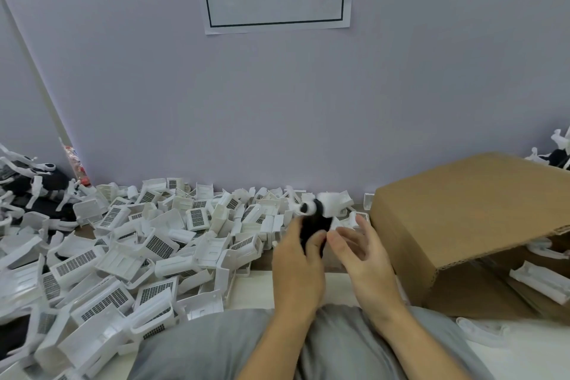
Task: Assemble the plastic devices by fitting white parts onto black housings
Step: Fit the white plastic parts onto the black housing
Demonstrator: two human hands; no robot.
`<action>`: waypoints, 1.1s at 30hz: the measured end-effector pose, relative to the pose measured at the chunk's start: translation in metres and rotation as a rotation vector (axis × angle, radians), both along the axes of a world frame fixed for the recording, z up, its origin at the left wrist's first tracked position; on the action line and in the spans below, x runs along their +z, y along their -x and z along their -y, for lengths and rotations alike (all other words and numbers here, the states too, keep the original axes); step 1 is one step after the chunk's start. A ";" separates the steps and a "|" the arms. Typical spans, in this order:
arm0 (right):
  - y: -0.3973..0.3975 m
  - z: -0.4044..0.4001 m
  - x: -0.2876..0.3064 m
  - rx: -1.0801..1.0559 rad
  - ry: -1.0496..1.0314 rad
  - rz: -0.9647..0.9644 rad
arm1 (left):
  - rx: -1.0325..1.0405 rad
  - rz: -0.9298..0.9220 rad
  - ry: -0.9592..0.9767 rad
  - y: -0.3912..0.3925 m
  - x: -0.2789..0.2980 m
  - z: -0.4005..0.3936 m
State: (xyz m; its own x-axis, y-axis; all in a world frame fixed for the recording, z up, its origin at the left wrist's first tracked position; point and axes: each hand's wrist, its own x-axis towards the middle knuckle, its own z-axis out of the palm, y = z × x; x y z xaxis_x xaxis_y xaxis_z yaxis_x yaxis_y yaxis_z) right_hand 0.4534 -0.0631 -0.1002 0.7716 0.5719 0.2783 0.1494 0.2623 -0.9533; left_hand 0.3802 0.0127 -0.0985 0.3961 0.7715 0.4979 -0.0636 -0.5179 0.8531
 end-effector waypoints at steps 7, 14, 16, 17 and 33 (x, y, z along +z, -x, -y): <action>-0.003 -0.002 -0.004 -0.013 0.138 0.007 | -0.018 0.333 0.821 -0.001 0.005 -0.019; -0.002 -0.003 -0.004 -0.038 0.199 -0.004 | -0.194 0.377 0.953 0.002 0.011 -0.015; -0.002 -0.002 -0.004 -0.035 0.213 -0.024 | -0.177 0.394 1.009 0.002 0.012 -0.015; -0.002 -0.002 -0.004 -0.031 0.234 -0.018 | -0.193 0.433 1.051 0.003 0.014 -0.015; 0.000 0.000 -0.001 0.246 0.241 -0.076 | -0.419 0.432 1.148 0.006 0.014 -0.012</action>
